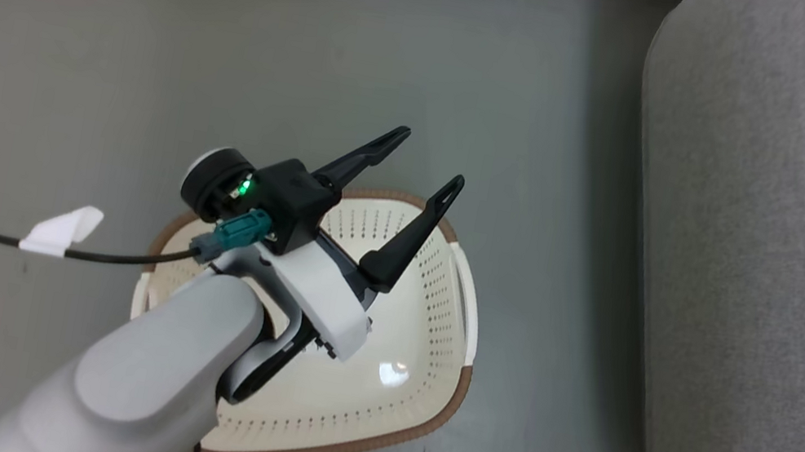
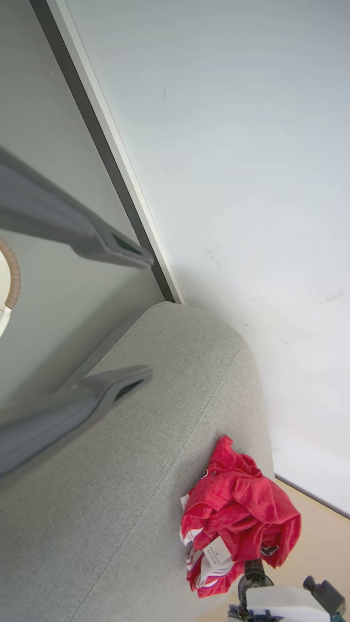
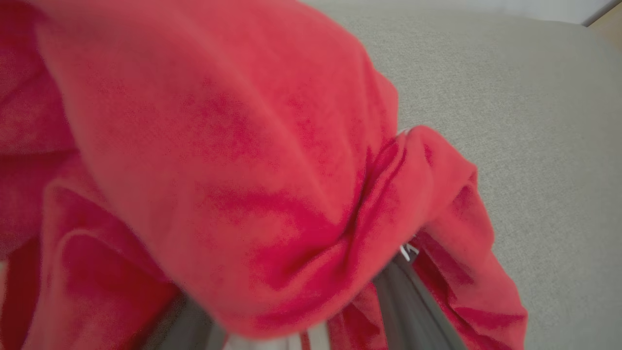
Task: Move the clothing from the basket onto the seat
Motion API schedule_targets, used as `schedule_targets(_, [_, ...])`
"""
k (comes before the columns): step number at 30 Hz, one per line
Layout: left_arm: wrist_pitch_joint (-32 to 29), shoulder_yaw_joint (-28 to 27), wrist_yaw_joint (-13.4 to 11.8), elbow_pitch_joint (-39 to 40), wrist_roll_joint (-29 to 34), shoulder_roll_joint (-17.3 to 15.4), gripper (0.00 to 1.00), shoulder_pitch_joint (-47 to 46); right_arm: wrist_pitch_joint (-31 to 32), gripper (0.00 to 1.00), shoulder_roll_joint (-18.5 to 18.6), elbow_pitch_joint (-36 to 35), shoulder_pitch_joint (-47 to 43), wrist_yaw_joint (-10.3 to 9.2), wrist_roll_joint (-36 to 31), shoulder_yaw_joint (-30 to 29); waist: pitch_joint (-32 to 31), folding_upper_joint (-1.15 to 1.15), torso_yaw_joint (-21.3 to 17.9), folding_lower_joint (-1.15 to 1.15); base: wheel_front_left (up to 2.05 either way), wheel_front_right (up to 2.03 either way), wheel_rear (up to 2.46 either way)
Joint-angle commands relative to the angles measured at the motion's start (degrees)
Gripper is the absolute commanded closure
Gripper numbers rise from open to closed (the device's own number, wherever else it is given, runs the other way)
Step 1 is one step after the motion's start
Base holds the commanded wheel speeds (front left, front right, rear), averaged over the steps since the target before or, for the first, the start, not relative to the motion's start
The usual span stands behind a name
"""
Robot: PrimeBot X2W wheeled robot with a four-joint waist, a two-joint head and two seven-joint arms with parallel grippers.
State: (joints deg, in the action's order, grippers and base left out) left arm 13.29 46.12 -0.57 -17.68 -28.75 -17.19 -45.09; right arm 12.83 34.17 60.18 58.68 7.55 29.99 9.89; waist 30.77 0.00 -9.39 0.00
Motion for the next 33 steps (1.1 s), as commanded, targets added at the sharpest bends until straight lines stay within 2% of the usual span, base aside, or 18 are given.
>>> schedule_targets(1, [0.65, -0.26, -0.24, -0.32, -0.31, -0.04, 0.00, 0.88, 0.92, 0.00, 0.46, 0.34, 0.57, -0.14, 1.05, 0.23, -1.52, 0.00, -0.20, 0.00, 0.00, 0.00, 0.00])
schedule_targets(7, [1.29, -0.54, -0.21, -2.55, -1.63, 0.94, 0.00, 3.59, 6.53, 0.00, 1.30, -1.10, -1.78, -0.13, 3.43, 5.03, -7.91, 0.00, -1.30, 0.00, 0.00, 0.00, 0.00])
schedule_targets(12, [1.71, -1.74, -0.56, -3.90, -2.91, 0.78, 0.00, 7.17, 7.59, 0.00, 3.11, -5.17, -4.21, -0.14, 3.82, 10.18, -14.48, 0.00, -2.42, 0.00, 0.00, 0.00, 0.00])
schedule_targets(19, [1.84, -4.85, -1.80, -3.69, -4.41, -0.01, 0.00, 13.45, 4.03, 0.00, 6.00, -15.66, -8.29, -0.13, 6.01, 16.33, -23.00, 0.00, -3.30, 0.00, 0.00, 0.00, 0.00])
schedule_targets(23, [1.83, -7.29, -2.67, -2.55, -4.60, -0.56, 0.00, 17.35, 0.18, 0.00, 7.06, -22.48, -10.85, -0.14, 7.46, 17.55, -26.97, 0.00, -2.69, 0.00, 0.00, 0.00, 0.00])
schedule_targets(29, [1.84, -11.39, -3.99, -0.72, -4.39, -1.82, 0.00, 22.54, -4.99, 0.00, 6.08, -31.64, -16.28, -0.13, 7.94, 17.56, -31.20, 0.00, -0.81, 0.00, 0.00, 0.00, 0.00])
schedule_targets(33, [1.84, -14.44, -4.70, 0.34, -3.78, -2.98, 0.00, 25.14, -8.29, 0.00, 4.04, -36.25, -20.02, -0.14, 7.16, 16.81, -32.93, 0.00, 0.98, 0.00, 0.00, 0.00, 0.00])
